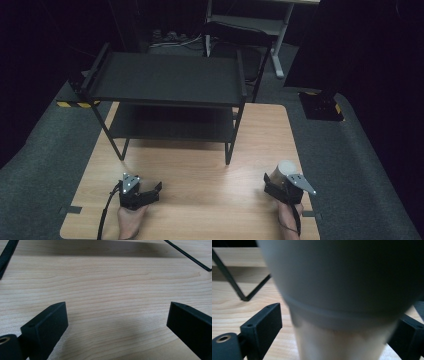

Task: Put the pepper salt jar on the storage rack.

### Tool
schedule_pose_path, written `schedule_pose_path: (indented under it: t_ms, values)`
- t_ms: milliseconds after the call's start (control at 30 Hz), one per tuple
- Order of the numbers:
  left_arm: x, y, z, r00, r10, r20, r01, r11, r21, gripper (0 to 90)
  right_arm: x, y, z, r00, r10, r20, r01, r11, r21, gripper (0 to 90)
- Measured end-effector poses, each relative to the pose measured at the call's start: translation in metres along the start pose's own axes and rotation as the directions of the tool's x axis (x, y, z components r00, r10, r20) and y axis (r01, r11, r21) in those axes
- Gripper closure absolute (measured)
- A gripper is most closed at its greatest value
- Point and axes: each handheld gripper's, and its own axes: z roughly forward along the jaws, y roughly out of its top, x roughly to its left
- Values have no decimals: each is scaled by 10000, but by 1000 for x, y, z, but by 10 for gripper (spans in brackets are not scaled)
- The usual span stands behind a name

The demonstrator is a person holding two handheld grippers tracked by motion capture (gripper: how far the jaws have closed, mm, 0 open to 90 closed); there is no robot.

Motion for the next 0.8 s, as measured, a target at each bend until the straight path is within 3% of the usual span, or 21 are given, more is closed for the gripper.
schedule_pose_path:
  t_ms: [200, 467, 800]
  values:
    - [0, 0, 0, 10000, 2, 0, -2, 10000, -23, 35, 4, 2, 4, 9989, -267, 381, 257, 9993, 270, 277]
    - [1, -1, -1, 10000, -48, 9, 48, 10000, -85, 35, 2, 1, 4, 9988, -406, 285, 400, 9990, 215, 285]
    - [0, -2, -1, 10000, -52, -7, 52, 9999, -105, 35, 2, 8, 2, 9997, -119, 223, 110, 9991, 414, 287]
